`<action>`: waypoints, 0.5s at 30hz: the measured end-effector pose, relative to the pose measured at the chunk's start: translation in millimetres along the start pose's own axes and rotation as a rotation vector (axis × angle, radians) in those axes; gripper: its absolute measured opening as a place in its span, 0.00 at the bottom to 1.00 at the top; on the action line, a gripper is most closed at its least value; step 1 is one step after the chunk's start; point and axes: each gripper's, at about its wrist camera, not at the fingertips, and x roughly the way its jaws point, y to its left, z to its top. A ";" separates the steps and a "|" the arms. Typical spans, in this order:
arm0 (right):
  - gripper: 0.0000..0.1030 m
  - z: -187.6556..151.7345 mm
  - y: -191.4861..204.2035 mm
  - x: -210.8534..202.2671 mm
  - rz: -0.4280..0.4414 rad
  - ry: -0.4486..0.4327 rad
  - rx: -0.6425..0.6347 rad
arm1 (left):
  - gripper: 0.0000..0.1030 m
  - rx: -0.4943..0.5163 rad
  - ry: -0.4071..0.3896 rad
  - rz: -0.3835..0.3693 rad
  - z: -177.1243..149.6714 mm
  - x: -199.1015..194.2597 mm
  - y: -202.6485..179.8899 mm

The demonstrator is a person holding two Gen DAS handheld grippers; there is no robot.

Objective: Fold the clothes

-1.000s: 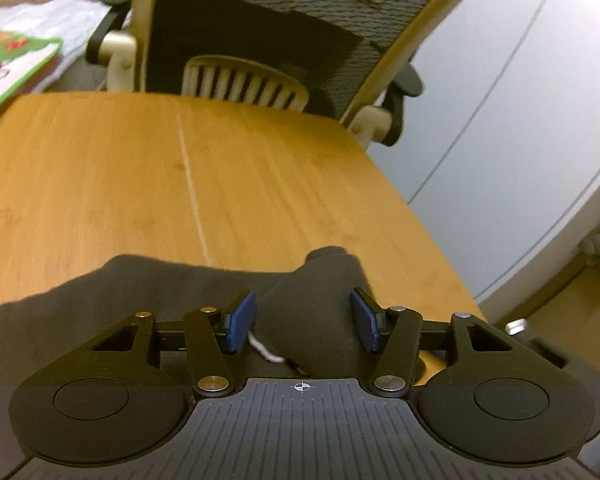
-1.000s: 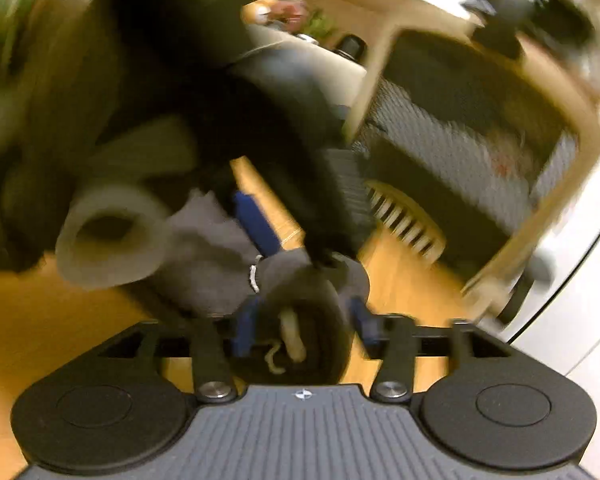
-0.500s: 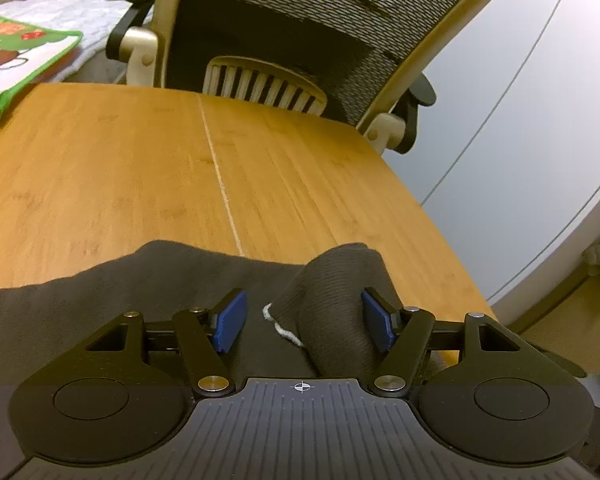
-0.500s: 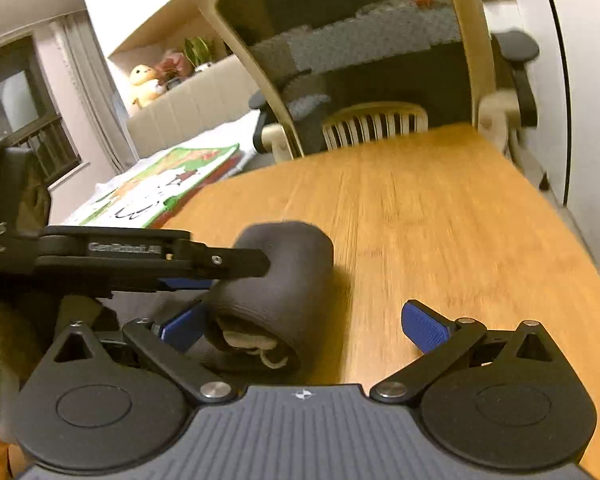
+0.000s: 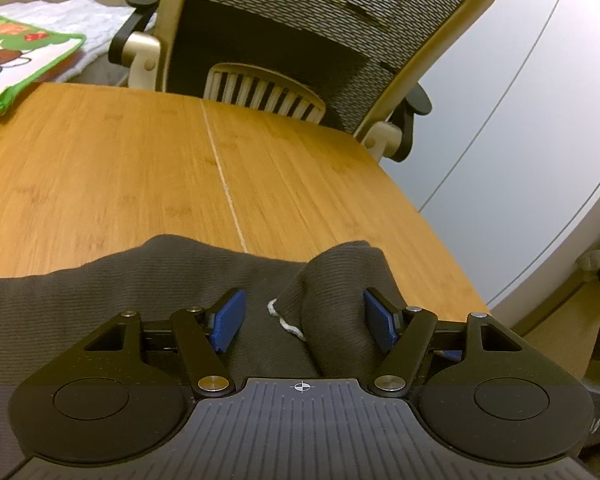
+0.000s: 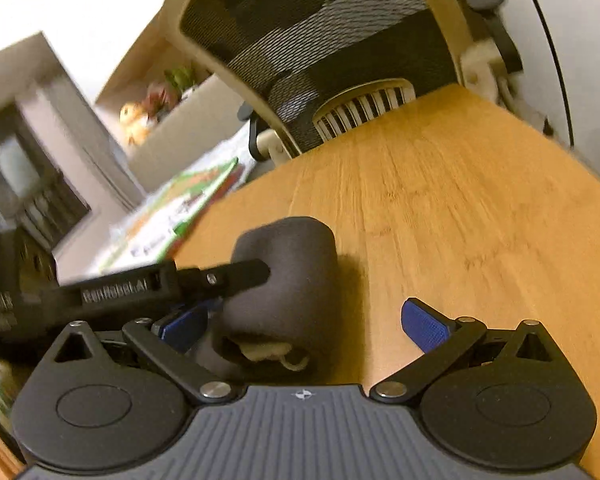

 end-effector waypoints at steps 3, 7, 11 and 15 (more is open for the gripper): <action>1.00 1.0 4.2 1.1 -0.002 0.008 -0.018 | 0.70 -0.005 -0.001 -0.009 -0.6 -0.3 1.9; 1.00 2.2 9.8 2.5 -0.004 0.018 -0.041 | 0.70 -0.012 -0.003 -0.019 -1.0 -0.9 3.9; 0.84 4.8 13.7 7.3 0.004 0.035 -0.054 | 0.71 -0.020 -0.004 -0.025 -0.9 -1.0 5.0; 0.64 6.0 22.8 21.0 0.022 0.065 -0.088 | 0.72 -0.020 -0.002 -0.026 -0.9 -1.8 4.2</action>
